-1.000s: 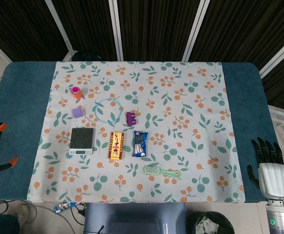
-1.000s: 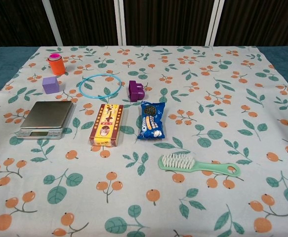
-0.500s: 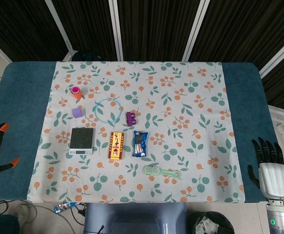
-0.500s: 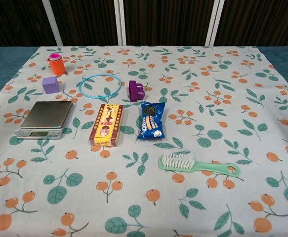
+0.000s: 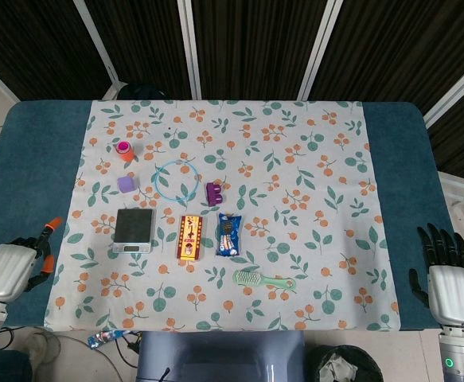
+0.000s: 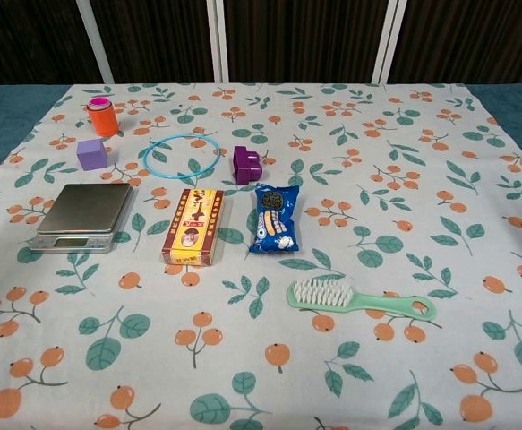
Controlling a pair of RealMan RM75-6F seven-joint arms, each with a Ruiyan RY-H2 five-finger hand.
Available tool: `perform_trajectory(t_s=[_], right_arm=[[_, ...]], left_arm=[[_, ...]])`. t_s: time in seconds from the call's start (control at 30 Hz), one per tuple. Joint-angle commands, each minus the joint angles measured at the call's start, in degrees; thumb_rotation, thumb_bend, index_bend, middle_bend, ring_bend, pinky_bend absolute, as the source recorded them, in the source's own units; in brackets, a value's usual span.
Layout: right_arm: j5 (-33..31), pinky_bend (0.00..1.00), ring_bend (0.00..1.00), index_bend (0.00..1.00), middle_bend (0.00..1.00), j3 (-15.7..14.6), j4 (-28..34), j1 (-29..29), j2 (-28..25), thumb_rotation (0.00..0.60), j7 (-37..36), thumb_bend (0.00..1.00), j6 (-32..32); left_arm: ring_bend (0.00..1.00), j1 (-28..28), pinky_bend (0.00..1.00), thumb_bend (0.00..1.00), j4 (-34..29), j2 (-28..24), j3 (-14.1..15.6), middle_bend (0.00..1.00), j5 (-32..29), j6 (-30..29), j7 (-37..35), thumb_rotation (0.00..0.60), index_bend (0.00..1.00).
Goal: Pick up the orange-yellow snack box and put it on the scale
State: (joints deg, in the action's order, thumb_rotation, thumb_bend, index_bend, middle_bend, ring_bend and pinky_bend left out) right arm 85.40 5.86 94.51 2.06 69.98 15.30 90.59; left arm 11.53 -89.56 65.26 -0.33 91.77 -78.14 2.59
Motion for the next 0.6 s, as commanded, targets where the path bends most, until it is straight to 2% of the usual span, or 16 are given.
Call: perform_trajectory(t_s=[0.03,0.17,0.47,0.6], right_arm=[[0.09,0.03,0.06,0.03,0.07,-0.06,0.0,0.0,0.04,0.6,0.09,0.51,0.02],[-0.1,0.03,0.06,0.03,0.07,0.13,0.05,-0.09,-0.03,0.6,0.04,0.51,0.26],[-0.33,0.03,0.06,0.03,0.07,0.4,0.21,-0.41,-0.41,0.6,-0.27,0.51,0.89],[-0.4,0.03,0.06,0.03,0.07,0.49,0.24,-0.5,-0.52,0.6,-0.51,0.51,1.05]], left_arm=[[0.67,2.63,0.67,0.72,-2.52,0.24,-0.2,0.78,-0.46,4.19,6.38,0.6,0.05],[0.71,4.92,0.69,0.77,-5.27,0.59,-0.45,0.84,-1.98,8.74,12.55,0.6,0.06],[0.71,8.46,0.69,0.8,-10.78,0.56,-0.51,0.84,-10.98,18.7,21.86,0.6,0.06],[0.71,8.9,0.69,0.8,-11.31,0.83,-0.07,0.84,-14.14,20.5,24.77,0.6,0.07]])
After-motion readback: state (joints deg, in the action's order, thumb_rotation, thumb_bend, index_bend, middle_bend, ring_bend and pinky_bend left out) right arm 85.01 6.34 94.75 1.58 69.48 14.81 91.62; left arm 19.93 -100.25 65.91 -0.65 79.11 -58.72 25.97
